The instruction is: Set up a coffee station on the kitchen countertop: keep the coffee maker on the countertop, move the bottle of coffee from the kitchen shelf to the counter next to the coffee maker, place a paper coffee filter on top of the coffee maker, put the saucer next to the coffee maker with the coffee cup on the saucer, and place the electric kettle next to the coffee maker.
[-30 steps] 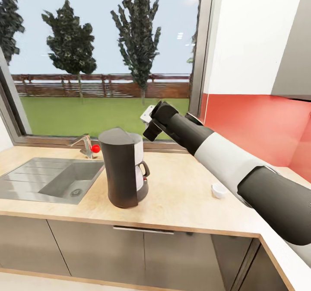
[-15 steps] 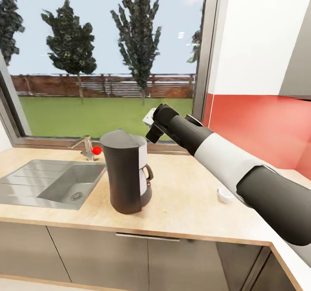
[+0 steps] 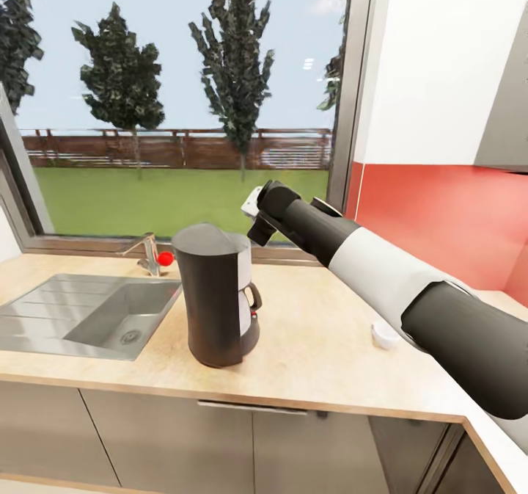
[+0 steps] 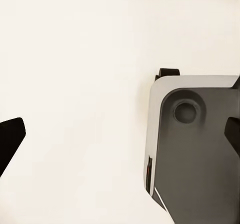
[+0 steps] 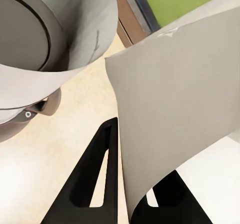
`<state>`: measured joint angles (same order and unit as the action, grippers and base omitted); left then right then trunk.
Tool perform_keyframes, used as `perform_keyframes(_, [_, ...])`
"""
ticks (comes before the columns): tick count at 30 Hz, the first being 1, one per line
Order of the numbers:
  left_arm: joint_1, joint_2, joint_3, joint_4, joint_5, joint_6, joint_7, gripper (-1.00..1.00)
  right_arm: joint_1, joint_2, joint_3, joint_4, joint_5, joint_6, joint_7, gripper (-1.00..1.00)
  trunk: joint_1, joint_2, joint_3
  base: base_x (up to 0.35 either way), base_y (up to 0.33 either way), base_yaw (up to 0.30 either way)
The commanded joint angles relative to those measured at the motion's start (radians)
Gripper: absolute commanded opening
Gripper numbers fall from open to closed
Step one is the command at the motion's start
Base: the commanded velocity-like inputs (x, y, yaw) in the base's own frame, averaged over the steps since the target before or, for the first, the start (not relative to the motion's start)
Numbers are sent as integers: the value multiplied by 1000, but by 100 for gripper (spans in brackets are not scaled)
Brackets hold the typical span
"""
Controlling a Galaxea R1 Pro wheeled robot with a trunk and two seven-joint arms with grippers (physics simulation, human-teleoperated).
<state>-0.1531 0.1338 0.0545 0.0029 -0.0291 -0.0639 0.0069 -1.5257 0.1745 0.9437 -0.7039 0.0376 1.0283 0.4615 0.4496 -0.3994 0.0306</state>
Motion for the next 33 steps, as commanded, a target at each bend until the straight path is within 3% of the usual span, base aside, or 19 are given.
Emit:
perform_keyframes(1, [0, 0, 5, 1, -3, -4, 1, 100, -1, 0, 4, 0, -1, 4, 2, -100, 0, -1, 1, 0, 0, 0])
perform_keyframes(33, [0, -3, 5, 0, -3, -4, 1, 100, -1, 0, 9, -7, -1, 4, 2, -100, 0, -1, 51, 0, 0, 0])
